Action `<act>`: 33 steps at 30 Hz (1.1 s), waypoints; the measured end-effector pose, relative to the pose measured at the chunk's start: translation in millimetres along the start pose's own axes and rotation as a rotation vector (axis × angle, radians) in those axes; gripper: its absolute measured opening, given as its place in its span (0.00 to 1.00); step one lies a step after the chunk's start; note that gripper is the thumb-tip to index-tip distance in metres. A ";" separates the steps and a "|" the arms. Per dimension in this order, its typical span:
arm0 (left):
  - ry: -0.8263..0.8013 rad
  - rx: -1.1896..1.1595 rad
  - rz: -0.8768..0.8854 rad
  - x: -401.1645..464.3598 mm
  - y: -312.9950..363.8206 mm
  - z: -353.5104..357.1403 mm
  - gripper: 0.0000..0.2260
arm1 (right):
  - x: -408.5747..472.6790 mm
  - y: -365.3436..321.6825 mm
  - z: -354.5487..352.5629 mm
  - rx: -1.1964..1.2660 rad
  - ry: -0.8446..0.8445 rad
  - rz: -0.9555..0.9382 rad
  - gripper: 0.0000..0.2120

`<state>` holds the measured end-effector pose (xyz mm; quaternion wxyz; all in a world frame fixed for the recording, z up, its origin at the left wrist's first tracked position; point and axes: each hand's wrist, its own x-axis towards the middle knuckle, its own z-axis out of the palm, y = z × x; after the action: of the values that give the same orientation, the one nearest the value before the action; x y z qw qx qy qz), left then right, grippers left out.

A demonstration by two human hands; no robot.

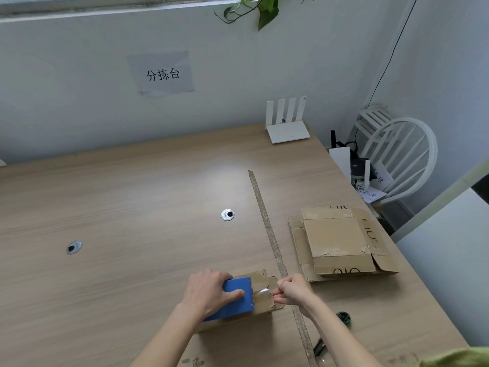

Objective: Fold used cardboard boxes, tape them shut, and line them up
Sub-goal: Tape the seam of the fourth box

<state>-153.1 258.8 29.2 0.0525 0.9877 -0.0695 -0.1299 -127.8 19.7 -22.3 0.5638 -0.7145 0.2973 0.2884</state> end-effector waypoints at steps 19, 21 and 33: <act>0.013 -0.013 -0.028 -3.6 0.8 -1.3 0.29 | 7.3 10.5 -1.0 -0.708 0.100 -0.237 0.35; 0.011 -0.019 -0.027 -2.3 -0.5 -1.3 0.29 | 2.9 3.8 -6.6 -0.795 0.055 -0.469 0.41; -0.041 -0.020 0.012 -5.7 -14.4 -10.4 0.25 | 5.7 6.5 33.4 -1.345 -0.117 -0.956 0.57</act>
<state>-154.0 274.8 38.9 0.0617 0.9838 -0.0750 -0.1505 -131.5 50.5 -37.3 0.0922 -0.9325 -0.3046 0.1706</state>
